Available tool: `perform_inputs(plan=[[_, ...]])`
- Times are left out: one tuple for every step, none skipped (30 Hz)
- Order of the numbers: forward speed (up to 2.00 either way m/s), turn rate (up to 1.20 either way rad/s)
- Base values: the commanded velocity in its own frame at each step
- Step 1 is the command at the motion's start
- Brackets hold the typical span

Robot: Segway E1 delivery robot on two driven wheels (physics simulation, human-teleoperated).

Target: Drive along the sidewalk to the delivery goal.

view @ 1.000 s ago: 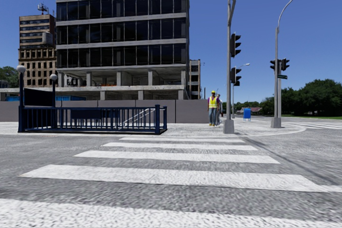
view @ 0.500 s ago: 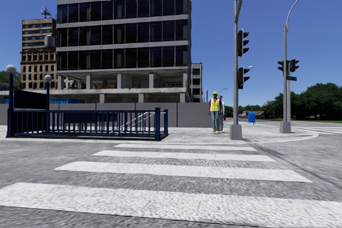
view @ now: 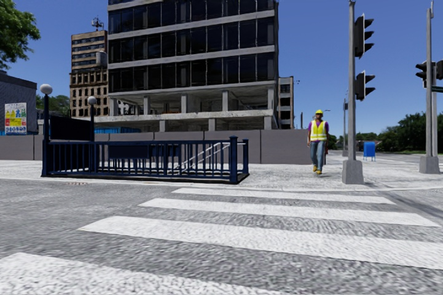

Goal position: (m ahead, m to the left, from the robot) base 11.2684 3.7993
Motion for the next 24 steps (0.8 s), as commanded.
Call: perform_inputs(plan=[[1.16, 0.52], [1.16, 0.52], [1.16, 0.52], [1.16, 0.52], [1.16, 0.52], [1.16, 0.52], [1.16, 0.52], [1.16, 0.52], [1.16, 0.52], [1.16, 0.52], [1.16, 0.52], [1.16, 0.52], [1.16, 0.52], [1.16, 0.48], [1.16, 0.42], [1.16, 0.42], [1.16, 0.28], [1.16, 0.23], [1.16, 0.21], [1.16, 0.21], [1.16, 0.21], [1.16, 0.21], [1.16, 0.21], [1.16, 0.21]])
